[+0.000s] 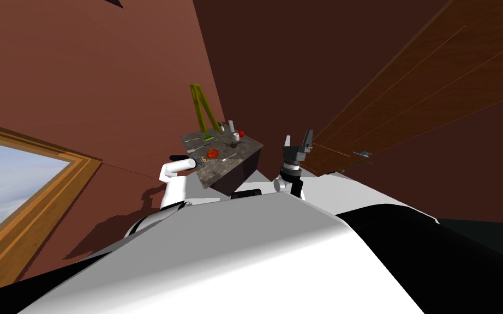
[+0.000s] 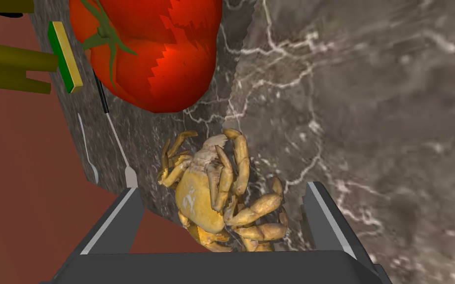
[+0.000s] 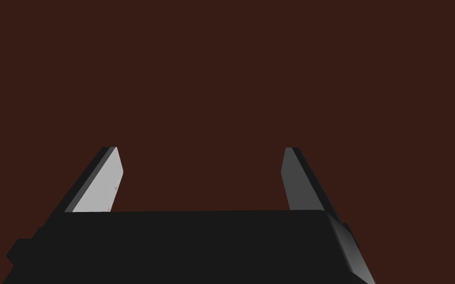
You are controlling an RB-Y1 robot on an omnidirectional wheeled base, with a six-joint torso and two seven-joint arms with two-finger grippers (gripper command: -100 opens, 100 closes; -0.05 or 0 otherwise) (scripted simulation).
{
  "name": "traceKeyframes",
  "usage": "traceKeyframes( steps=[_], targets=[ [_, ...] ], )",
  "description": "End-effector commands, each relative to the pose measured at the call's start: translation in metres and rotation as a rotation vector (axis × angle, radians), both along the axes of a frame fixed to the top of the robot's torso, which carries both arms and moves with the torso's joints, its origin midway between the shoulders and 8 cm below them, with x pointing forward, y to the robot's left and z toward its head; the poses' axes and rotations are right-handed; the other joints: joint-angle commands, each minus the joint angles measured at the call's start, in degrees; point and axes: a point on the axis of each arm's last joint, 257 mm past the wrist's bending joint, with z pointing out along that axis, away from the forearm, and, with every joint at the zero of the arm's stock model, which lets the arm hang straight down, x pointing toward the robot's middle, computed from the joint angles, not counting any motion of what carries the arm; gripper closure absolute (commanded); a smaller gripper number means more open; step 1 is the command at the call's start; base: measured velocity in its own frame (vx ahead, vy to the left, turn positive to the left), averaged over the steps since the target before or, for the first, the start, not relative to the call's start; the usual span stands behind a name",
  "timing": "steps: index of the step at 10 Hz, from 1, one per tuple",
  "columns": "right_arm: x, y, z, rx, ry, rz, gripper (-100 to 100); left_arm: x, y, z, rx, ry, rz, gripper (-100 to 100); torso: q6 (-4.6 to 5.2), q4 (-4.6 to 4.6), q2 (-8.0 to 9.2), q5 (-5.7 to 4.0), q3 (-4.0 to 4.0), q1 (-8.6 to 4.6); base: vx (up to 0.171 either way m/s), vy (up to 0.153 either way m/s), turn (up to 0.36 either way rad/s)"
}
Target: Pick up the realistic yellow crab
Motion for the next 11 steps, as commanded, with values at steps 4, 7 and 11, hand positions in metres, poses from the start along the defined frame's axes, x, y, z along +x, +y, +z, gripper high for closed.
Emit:
traceKeyframes(
  steps=[4, 7, 11],
  targets=[
    [0.0, 0.0, 0.0, 0.0, 0.0, 0.0, 0, 0.0102, 0.0074, -0.0072, 0.0, -0.001, 0.026, -100, 0.0, 0.0, -0.01, 0.0, -0.01, 0.0, -0.03, 0.02, -0.061],
    [0.0, 0.0, 0.0, 0.0, 0.0, 0.0, 0, 0.0075, 0.0061, -0.0085, -0.001, 0.003, 0.023, 100, 0.0, 0.04, -0.1, -0.05, -0.03, -0.06, -0.004, 0.003, -0.004],
    [0.0, 0.0, 0.0, 0.0, 0.0, 0.0, 0, 0.0084, 0.0065, -0.0069, 0.001, 0.0, 0.023, 0, -0.02, -0.01, -0.11, -0.02, -0.06, -0.07, 0.0, 0.0, 0.0]
  ],
)
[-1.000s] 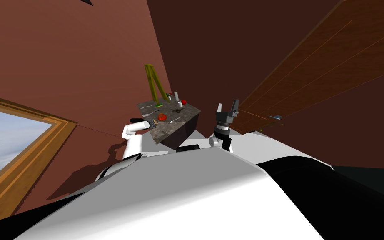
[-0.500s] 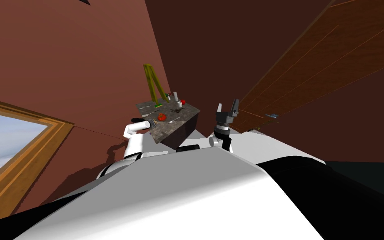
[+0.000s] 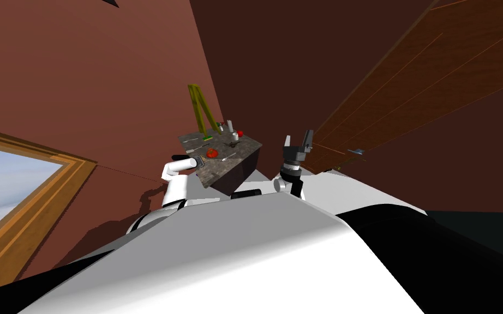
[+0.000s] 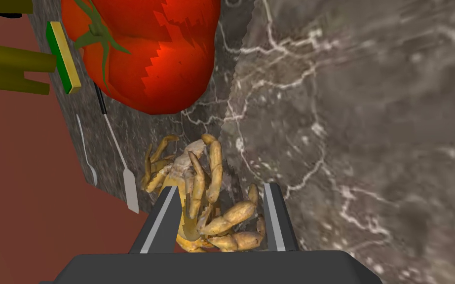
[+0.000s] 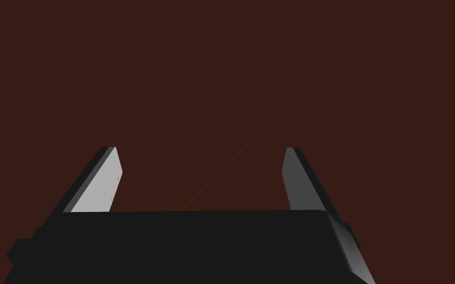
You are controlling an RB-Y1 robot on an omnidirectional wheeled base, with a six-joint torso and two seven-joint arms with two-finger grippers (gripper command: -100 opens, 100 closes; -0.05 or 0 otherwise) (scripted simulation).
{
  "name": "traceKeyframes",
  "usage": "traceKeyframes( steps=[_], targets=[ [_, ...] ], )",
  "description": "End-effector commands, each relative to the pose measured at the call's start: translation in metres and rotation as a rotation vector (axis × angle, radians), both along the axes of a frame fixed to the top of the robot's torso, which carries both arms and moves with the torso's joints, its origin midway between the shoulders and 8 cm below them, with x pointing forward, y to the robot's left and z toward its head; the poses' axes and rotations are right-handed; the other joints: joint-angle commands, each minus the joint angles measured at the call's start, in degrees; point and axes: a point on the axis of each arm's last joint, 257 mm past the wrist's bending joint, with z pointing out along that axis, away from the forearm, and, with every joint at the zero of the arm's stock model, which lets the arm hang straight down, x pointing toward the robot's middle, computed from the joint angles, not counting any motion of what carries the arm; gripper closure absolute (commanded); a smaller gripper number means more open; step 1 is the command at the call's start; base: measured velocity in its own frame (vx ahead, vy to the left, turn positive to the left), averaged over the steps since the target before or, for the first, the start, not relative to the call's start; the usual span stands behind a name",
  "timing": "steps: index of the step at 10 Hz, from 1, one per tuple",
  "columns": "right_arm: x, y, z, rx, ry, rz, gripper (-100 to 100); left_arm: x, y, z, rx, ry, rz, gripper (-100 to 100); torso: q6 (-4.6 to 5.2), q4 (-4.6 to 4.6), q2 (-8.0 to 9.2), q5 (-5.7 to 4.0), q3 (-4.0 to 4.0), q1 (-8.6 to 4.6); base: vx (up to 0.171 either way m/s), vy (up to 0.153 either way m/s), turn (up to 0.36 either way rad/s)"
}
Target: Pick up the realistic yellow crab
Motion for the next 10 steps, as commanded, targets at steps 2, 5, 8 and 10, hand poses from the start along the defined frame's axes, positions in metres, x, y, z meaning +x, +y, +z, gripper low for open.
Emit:
traceKeyframes(
  steps=[2, 5, 8, 10],
  targets=[
    [0.0, 0.0, 0.0, 0.0, 0.0, 0.0, 0, -0.007, -0.005, 0.006, -0.001, 0.0, -0.019, 100, -0.08, 0.01, -0.05, -0.02, -0.01, -0.05, 0.041, -0.026, 0.124],
    [0.0, 0.0, 0.0, 0.0, 0.0, 0.0, 0, -0.014, -0.009, 0.01, -0.001, 0.0, -0.037, 100, 0.0, 0.01, -0.07, -0.04, -0.03, -0.12, 0.033, -0.026, 0.057],
    [0.0, 0.0, 0.0, 0.0, 0.0, 0.0, 0, -0.021, -0.015, 0.015, -0.001, 0.001, -0.056, 100, 0.0, 0.02, -0.05, -0.05, -0.01, -0.11, 0.029, -0.02, 0.06],
    [0.0, 0.0, 0.0, 0.0, 0.0, 0.0, 0, -0.021, -0.014, 0.013, -0.002, 0.001, -0.052, 0, 0.03, 0.04, 0.0, -0.06, 0.02, -0.09, 0.005, -0.005, 0.009]
  ],
)
